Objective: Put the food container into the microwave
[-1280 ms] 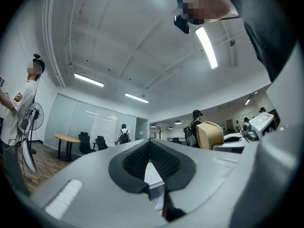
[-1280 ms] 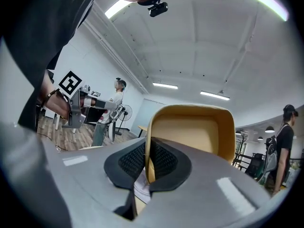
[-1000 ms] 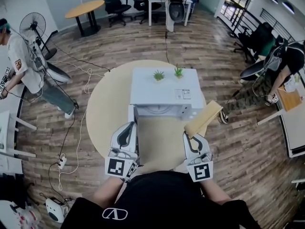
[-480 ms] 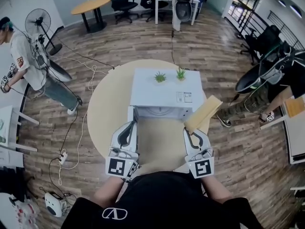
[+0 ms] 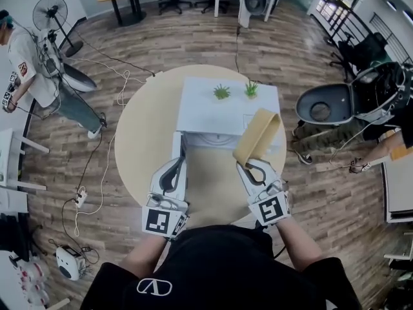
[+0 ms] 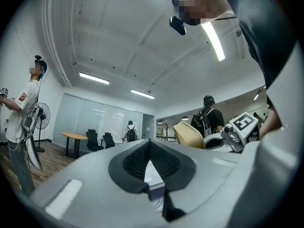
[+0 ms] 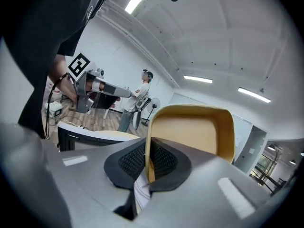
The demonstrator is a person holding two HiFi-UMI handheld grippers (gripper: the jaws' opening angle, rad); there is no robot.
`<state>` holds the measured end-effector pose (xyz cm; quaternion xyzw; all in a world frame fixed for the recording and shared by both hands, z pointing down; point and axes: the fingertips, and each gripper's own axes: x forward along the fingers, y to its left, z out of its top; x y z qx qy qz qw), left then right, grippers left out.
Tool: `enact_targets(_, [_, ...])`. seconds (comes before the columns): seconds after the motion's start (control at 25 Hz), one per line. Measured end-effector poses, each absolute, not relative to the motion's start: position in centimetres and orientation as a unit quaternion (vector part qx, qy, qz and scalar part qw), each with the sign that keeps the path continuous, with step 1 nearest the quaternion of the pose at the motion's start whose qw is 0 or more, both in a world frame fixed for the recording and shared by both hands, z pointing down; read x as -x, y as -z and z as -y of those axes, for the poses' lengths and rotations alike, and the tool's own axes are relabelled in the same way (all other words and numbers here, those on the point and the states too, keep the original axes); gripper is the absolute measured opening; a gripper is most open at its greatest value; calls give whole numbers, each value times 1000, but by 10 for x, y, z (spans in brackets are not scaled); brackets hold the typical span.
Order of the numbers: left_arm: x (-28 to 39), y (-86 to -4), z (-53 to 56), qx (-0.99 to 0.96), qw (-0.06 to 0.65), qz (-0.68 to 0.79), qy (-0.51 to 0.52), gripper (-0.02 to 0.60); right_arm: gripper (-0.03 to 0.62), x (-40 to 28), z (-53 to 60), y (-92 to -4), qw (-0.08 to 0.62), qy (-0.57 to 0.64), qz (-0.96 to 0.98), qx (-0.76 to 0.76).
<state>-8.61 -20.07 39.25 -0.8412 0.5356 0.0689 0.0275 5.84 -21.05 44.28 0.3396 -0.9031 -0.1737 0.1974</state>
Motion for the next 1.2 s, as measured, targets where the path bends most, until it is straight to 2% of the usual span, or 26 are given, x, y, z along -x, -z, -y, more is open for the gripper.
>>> enact_targets(0.44, [107, -426, 199, 827, -3, -559, -63, 0, 12, 6, 187, -557, 347, 155, 919, -100])
enact_targets(0.72, [120, -448, 185, 814, -26, -578, -51, 0, 12, 12, 157, -649, 433, 120, 893, 17])
enact_targets(0.96, [129, -470, 176, 806, -51, -589, -33, 0, 12, 3, 183, -709, 509, 108, 853, 35])
enact_targets(1.2, [141, -481, 170, 795, -59, -603, -28, 0, 12, 3, 239, -736, 542, 102, 834, -3])
